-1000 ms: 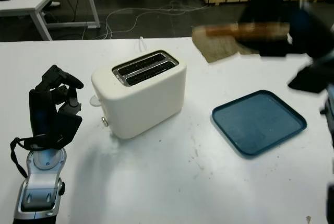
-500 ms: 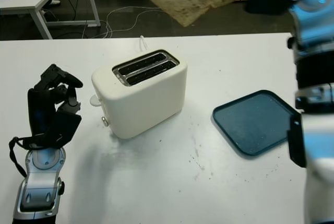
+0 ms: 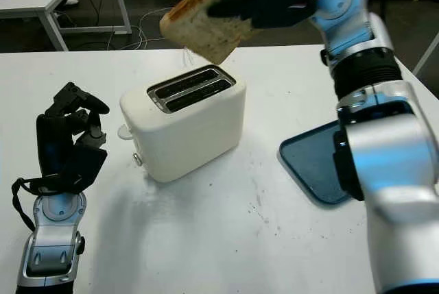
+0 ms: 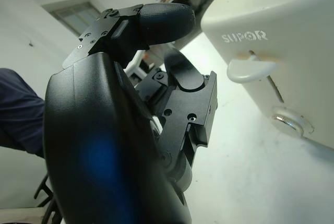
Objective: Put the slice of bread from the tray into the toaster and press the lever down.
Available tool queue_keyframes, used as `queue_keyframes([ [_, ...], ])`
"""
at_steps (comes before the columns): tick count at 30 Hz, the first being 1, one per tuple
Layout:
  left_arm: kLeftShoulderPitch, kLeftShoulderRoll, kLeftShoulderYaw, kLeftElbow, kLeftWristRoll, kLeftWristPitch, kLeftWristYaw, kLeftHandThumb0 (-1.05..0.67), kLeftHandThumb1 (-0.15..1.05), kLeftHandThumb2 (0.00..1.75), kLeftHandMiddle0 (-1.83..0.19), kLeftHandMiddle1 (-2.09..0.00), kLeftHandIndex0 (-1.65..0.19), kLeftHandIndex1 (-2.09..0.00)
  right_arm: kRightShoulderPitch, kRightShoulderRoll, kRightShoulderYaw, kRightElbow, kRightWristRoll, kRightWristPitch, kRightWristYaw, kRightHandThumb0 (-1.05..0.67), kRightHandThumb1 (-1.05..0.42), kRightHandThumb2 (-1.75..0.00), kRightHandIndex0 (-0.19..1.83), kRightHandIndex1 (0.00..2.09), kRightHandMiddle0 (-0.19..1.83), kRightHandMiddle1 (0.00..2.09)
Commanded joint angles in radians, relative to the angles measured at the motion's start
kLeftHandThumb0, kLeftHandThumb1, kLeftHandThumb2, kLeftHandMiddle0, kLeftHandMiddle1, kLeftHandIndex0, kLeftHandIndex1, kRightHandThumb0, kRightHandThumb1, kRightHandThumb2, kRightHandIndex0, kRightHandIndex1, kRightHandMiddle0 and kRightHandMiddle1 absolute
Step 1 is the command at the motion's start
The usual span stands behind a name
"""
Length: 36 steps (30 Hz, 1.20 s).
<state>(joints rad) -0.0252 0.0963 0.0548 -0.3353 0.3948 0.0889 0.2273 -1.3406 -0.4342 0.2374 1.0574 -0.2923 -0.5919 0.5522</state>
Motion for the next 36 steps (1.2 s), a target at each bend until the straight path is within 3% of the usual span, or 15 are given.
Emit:
queue_keyframes([
  [1, -0.015, 0.006, -0.003, -0.008, 0.008, 0.004, -0.007, 0.1, 0.9, 0.75, -0.97, -1.75, -0.55, -1.75, -0.029, 0.005, 0.011, -0.003, -0.017, -0.011, 0.003, -0.5, -0.92, -0.44, 1.09, 1.75, 0.83, 1.75],
  [18, -0.018, -0.002, -0.008, -0.002, -0.001, 0.004, -0.006, 0.11, 0.91, 0.75, -0.99, -1.75, -0.56, -1.75, -0.017, -0.002, 0.106, -0.026, -0.142, -0.019, 0.005, -0.48, -0.92, -0.44, 1.08, 1.75, 0.8, 1.75],
  [36, -0.014, -0.003, -0.007, 0.004, -0.006, -0.006, -0.002, 0.1, 0.91, 0.76, -1.0, -1.75, -0.55, -1.75, -0.017, -0.008, 0.185, 0.013, -0.231, -0.141, -0.013, -0.5, -0.92, -0.4, 1.13, 1.75, 0.87, 1.75],
])
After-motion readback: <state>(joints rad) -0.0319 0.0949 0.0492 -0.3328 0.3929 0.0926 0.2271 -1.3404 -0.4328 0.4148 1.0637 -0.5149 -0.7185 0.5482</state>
